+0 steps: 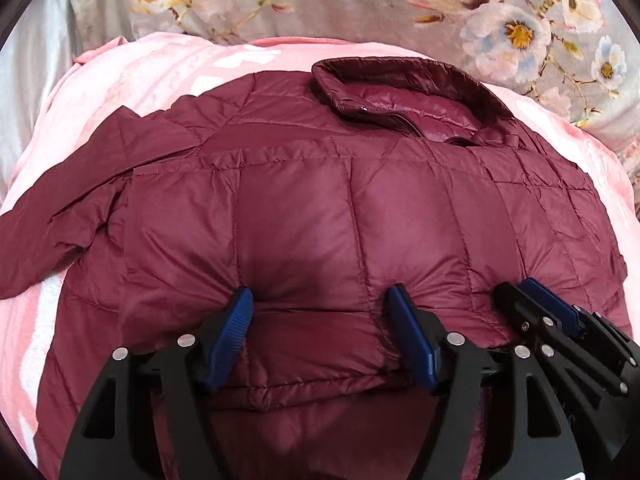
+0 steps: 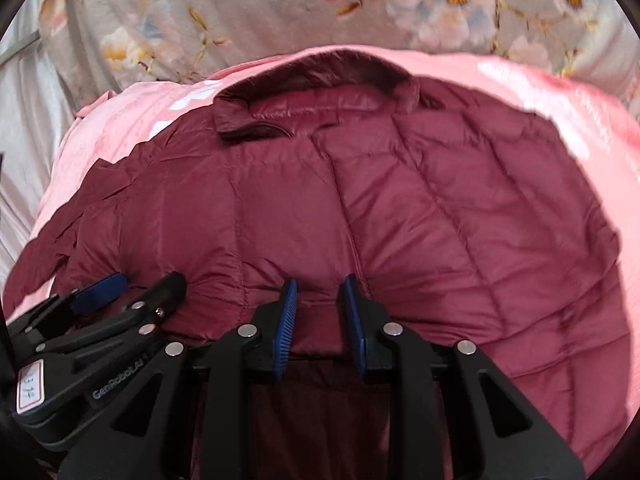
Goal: Fold large clothes
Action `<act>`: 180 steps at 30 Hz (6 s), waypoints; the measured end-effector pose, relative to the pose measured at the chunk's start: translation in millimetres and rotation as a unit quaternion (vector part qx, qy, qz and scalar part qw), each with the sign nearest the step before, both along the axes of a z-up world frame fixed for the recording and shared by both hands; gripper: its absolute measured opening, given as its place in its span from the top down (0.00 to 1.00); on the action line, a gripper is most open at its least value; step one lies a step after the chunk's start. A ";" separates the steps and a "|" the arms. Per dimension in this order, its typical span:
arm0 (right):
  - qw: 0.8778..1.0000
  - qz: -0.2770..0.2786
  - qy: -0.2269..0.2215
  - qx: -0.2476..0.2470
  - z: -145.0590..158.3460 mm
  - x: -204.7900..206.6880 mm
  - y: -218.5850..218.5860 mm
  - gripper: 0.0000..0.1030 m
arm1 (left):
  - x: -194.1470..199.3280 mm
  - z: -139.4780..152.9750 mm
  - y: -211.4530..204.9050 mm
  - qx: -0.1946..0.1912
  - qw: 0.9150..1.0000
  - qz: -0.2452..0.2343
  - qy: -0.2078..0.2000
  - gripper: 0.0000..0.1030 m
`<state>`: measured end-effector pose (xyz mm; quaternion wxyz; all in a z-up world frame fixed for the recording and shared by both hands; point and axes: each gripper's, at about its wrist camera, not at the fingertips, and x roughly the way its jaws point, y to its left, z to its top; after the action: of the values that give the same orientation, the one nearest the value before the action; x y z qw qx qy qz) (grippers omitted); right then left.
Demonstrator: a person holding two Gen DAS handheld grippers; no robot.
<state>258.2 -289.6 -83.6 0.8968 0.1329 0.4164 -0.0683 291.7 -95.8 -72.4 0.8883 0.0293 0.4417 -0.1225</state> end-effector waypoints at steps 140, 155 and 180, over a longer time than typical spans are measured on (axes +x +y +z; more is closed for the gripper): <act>0.996 -0.089 -0.007 -0.024 53.3 -74.3 -104.9 0.89 | 46.5 36.3 145.5 -0.053 0.992 0.116 0.016 0.94; 1.000 -0.006 -0.003 -0.014 37.9 5.3 -13.4 0.85 | 58.2 42.7 0.4 -0.009 1.000 -0.013 0.013 0.74; 1.000 -0.004 -0.005 -0.020 -0.1 -5.2 -4.4 0.86 | 31.5 1.4 -4.7 0.046 0.997 -0.017 -0.059 0.69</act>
<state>253.0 -294.0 -83.8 0.9009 0.1169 0.4103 -0.0800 323.1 -100.6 -71.0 0.9083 0.0846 0.3933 -0.1148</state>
